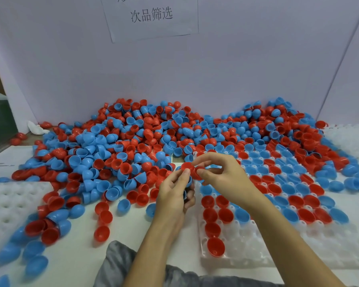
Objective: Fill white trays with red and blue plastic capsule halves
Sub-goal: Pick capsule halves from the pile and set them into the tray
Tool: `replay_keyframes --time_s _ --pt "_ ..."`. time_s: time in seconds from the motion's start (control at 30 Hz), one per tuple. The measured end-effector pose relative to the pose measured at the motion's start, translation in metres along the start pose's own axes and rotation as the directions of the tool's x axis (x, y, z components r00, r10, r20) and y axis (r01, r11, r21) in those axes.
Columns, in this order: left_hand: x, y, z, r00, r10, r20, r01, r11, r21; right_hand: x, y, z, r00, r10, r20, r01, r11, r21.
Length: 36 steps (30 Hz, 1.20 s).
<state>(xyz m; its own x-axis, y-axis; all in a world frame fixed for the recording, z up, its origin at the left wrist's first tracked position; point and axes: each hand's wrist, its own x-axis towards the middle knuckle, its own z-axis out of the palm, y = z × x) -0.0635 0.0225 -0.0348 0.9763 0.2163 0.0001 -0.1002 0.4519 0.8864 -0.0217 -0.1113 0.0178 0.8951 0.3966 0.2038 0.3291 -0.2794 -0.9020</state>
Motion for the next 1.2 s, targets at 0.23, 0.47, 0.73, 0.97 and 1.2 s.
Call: replay_keyframes --time_s 0.23,0.47,0.73,0.97,1.2 --pt "-0.005 -0.005 -0.001 0.996 0.013 0.091 -0.028 0.985 0.168 -0.004 -0.008 -0.016 0.978 -0.074 0.195 0.161 0.863 -0.479" --pt "-0.01 -0.014 -0.004 0.998 0.062 0.003 -0.062 0.983 0.175 -0.029 -0.018 -0.041 0.986 0.024 0.164 0.075 0.816 -0.574" --pt "-0.012 -0.012 -0.004 0.997 0.071 -0.035 -0.062 0.977 0.202 -0.066 -0.013 -0.044 0.963 0.147 0.225 0.031 0.771 -0.636" --pt "-0.014 -0.009 0.0 0.997 0.034 -0.064 -0.021 0.979 0.202 -0.07 -0.01 -0.039 0.906 0.304 0.296 -0.027 0.737 -0.675" --pt "-0.018 -0.001 0.008 0.994 -0.095 -0.046 0.097 0.995 0.034 -0.074 -0.011 -0.032 0.9 0.343 0.27 -0.062 0.712 -0.699"
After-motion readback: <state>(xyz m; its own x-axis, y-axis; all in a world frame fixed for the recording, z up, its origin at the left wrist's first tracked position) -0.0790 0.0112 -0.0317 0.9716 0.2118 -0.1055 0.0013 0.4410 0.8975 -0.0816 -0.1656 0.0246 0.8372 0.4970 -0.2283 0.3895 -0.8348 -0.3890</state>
